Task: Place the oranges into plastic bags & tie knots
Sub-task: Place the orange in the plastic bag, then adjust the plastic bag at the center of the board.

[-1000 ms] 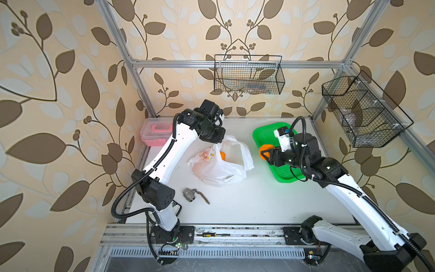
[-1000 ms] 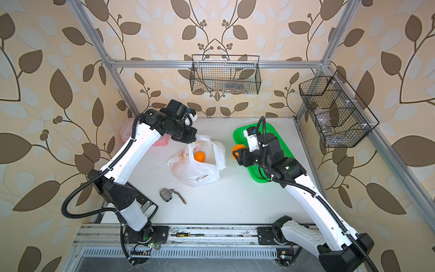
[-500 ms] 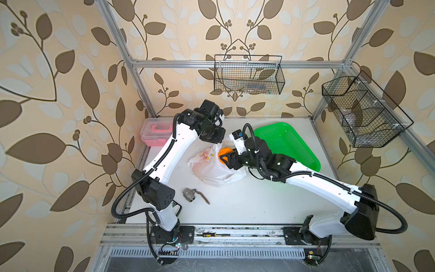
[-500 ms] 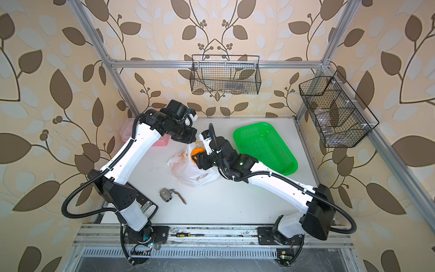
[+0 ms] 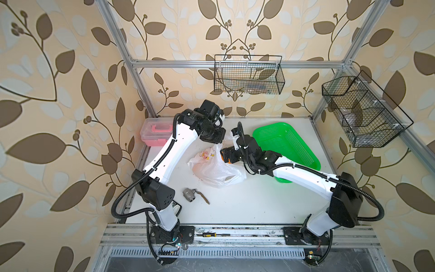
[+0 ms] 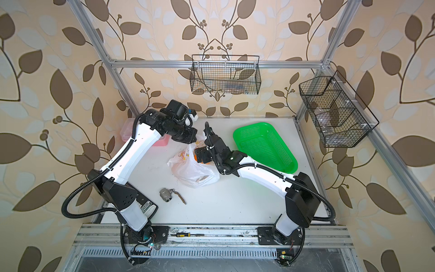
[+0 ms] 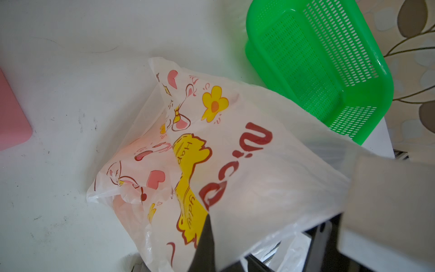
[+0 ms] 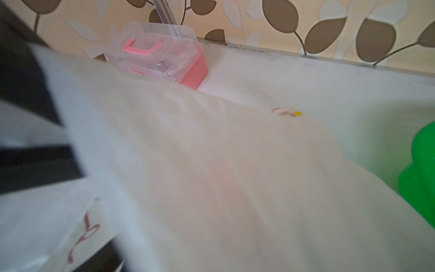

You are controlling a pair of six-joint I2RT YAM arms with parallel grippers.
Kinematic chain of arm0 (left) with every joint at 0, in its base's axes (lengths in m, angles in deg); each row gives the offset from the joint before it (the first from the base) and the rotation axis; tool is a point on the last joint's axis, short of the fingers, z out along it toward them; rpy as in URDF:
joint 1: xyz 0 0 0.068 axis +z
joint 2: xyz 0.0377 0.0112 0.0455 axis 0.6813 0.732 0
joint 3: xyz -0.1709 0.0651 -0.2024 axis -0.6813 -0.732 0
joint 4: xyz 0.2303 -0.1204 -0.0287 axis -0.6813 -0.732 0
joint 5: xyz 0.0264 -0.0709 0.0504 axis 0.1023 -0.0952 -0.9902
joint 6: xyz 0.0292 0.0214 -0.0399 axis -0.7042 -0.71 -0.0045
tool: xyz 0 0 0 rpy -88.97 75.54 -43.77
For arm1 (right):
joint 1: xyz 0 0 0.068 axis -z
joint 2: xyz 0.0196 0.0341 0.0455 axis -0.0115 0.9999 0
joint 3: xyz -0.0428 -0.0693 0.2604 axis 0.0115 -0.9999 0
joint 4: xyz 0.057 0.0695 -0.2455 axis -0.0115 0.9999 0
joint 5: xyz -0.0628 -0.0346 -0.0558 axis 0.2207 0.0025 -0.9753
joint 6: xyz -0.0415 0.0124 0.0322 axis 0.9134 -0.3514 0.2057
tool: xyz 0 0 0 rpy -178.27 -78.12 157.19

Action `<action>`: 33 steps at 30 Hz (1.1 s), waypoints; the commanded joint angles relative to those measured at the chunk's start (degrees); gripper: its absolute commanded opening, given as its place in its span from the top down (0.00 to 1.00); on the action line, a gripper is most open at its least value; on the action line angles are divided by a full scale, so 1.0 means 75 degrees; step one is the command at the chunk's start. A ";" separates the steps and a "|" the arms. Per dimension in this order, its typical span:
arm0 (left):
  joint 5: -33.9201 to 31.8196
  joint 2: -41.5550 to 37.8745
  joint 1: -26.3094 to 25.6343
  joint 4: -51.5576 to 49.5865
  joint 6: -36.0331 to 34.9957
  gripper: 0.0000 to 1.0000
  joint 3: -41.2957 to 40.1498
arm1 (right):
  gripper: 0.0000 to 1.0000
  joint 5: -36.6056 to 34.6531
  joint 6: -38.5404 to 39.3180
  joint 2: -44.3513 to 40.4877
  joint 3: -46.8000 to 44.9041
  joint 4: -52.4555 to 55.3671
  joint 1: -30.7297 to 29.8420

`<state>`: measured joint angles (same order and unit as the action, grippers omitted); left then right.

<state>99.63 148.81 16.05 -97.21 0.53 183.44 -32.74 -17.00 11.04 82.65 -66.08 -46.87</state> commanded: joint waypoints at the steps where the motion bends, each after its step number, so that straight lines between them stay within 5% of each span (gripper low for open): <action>1: 0.0030 -0.0322 0.0073 0.0009 -0.0131 1.00 -0.0042 | 0.01 0.0153 0.0146 -0.0557 0.0135 0.0015 -0.0040; 6: 0.0054 -0.0304 0.0071 0.0032 -0.0131 1.00 -0.0060 | 0.01 0.0715 0.0265 -0.1781 -0.0166 0.0334 -0.0198; 12: 0.0031 -0.0232 0.0071 0.0037 -0.0131 1.00 -0.0047 | 0.01 0.2651 0.0768 -0.3462 -0.0708 0.0843 -0.0190; 17: 0.0075 -0.0206 0.0072 0.0067 -0.0109 1.00 -0.0042 | 0.00 0.4030 0.0827 -0.4787 -0.1692 0.1043 0.1247; 21: 0.0112 -0.0134 0.0071 0.0051 -0.0096 1.00 0.0045 | 0.01 0.6192 0.0617 -0.4926 -0.2360 0.0693 0.2193; 25: 0.0077 -0.0075 0.0071 -0.0015 -0.0125 1.00 0.0146 | 0.00 0.5430 0.1296 -0.5380 -0.2584 0.1331 0.2543; 29: 0.0078 -0.0073 0.0070 -0.0014 -0.0119 1.00 0.0146 | 0.00 0.7214 0.1368 -0.5620 -0.3269 0.0718 0.3458; 33: 0.0068 -0.0053 0.0071 -0.0015 -0.0120 1.00 0.0158 | 0.00 0.7517 0.1559 -0.5329 -0.3479 0.0269 0.2783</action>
<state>99.76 148.83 16.05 -97.13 0.53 183.40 17.59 -8.28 -30.14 57.42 -60.97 -22.74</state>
